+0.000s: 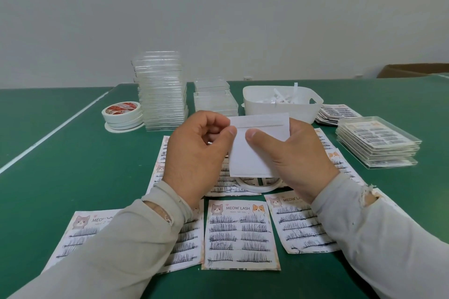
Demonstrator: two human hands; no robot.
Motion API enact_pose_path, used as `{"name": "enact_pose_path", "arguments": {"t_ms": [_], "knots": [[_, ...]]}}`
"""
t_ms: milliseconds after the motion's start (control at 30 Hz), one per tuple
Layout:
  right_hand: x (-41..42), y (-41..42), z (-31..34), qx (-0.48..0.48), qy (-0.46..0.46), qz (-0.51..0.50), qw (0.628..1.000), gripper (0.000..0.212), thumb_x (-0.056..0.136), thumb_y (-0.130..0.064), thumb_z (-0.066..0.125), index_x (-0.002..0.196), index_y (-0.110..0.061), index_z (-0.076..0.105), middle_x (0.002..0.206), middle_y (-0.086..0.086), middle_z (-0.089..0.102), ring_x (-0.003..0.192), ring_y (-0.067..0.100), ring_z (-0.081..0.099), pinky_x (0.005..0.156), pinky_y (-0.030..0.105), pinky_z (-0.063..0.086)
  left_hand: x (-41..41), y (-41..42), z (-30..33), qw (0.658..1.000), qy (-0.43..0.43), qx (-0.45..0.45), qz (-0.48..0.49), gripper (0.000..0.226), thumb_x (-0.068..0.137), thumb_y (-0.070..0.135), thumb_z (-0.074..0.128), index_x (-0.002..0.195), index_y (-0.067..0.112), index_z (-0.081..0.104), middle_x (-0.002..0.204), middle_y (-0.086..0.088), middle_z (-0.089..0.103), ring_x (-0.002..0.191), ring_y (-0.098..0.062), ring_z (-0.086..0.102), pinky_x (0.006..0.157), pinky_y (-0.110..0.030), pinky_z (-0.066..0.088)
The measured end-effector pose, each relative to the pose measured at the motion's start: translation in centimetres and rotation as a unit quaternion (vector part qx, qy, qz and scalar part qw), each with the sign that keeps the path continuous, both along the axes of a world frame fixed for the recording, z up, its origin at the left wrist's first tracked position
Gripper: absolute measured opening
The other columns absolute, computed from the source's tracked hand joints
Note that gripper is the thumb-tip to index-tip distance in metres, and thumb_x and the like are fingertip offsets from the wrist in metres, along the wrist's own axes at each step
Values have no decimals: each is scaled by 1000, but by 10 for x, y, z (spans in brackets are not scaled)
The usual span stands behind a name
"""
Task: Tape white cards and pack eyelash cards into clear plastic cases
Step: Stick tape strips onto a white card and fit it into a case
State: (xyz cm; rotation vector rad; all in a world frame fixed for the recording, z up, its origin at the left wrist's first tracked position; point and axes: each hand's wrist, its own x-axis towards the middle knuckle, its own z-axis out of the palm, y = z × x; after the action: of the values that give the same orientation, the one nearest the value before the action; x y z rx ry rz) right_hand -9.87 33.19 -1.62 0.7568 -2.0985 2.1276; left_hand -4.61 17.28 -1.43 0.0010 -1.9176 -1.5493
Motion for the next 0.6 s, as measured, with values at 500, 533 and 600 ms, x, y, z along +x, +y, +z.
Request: {"name": "enact_pose_path", "arguments": {"t_ms": [500, 533, 600], "knots": [[-2, 0, -1, -18, -7, -3, 1000, 7, 89, -17, 77, 94, -22, 77, 97, -5, 79, 92, 15, 76, 80, 32, 61, -1, 1, -1, 1000, 5, 25, -6, 17, 87, 10, 78, 88, 23, 67, 82, 1, 74, 80, -25, 71, 76, -45, 63], [-2, 0, -1, -17, -7, -2, 1000, 8, 89, -19, 77, 96, -21, 77, 98, -5, 79, 93, 15, 76, 82, 34, 60, -2, 1, -1, 1000, 4, 24, -6, 17, 87, 10, 78, 88, 23, 67, 82, 1, 74, 80, -25, 71, 77, -45, 63], [-2, 0, -1, -12, -6, -4, 1000, 12, 86, -23, 77, 98, -20, 77, 99, -4, 79, 95, 16, 75, 85, 38, 60, -2, 1, -1, 1000, 5, 21, -4, 17, 87, 10, 78, 88, 24, 68, 83, 2, 73, 80, -22, 71, 77, -43, 63]]}}
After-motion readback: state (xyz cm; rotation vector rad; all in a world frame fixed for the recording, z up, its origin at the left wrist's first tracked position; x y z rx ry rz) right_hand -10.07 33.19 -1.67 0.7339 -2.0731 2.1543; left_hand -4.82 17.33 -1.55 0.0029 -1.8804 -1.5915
